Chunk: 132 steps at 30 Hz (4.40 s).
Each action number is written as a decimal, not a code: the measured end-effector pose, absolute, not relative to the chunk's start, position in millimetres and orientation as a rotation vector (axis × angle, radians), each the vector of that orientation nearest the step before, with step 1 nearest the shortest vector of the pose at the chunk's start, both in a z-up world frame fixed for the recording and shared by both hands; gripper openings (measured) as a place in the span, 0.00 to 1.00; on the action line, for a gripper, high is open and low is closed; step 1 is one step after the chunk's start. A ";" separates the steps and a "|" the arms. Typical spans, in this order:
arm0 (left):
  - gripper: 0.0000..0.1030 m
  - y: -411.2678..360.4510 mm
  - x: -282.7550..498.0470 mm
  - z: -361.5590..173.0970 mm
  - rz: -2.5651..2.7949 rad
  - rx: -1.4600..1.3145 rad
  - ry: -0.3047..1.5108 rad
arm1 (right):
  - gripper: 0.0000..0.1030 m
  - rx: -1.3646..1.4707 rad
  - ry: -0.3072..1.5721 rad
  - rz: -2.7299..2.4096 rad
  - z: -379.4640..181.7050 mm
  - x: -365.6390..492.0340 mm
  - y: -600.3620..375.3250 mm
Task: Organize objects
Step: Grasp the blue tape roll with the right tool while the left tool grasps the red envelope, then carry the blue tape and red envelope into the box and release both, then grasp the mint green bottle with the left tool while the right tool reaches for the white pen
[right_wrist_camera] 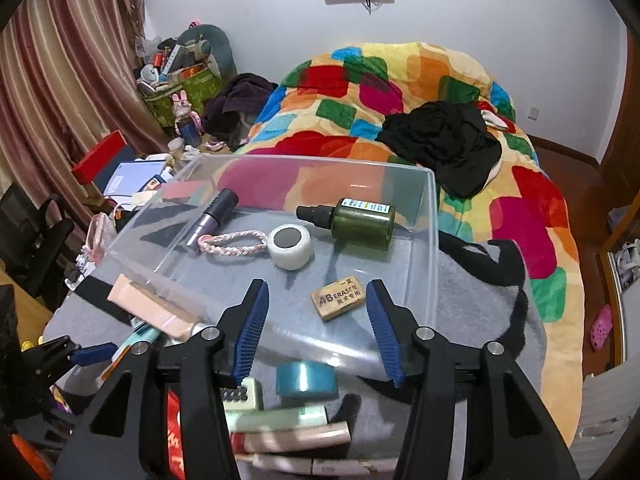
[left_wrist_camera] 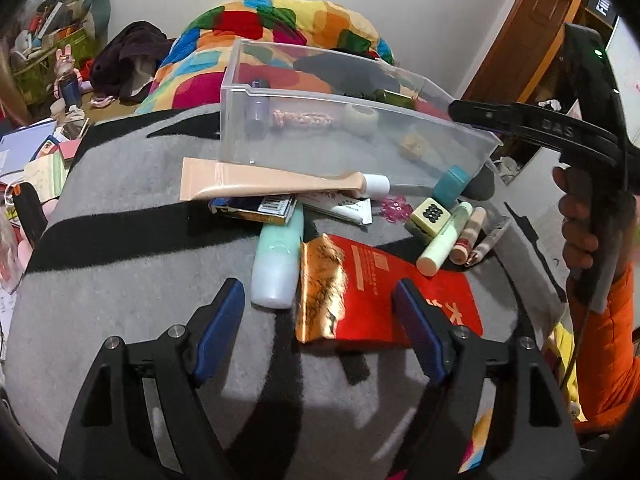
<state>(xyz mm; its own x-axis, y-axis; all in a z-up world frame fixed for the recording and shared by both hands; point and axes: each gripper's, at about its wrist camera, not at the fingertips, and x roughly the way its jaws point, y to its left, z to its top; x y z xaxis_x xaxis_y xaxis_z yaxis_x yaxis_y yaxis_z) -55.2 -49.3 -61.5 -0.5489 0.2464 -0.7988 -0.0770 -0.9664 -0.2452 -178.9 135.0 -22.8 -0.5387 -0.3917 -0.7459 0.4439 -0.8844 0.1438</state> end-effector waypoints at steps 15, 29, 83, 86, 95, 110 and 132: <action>0.75 -29.9 -46.4 -60.9 2.561 -1.363 -0.302 | 0.57 1.111 0.179 -2.295 -38.4 -125.5 139.0; 0.38 -36.8 -34.1 -54.6 2.619 -1.286 -0.378 | 0.57 1.260 0.006 -2.314 -69.8 -153.5 143.7; 0.25 -75.5 -139.5 25.5 2.899 -1.007 -0.356 | 0.35 1.124 0.079 -2.395 -26.8 -184.9 123.1; 0.25 -67.9 -145.0 26.9 2.894 -1.025 -0.302 | 0.35 1.133 0.091 -2.380 -29.8 -186.3 118.1; 0.25 -52.5 -176.5 23.5 2.824 -1.125 -0.226 | 0.35 1.117 0.118 -2.363 -26.4 -183.7 111.6; 0.52 -50.3 -156.1 31.4 2.818 -1.084 -0.213 | 0.37 1.147 0.128 -2.372 -28.9 -187.6 116.8; 0.72 -70.7 -77.9 -52.6 2.719 -1.420 -0.076 | 0.71 1.194 0.330 -2.302 -57.3 -122.2 176.9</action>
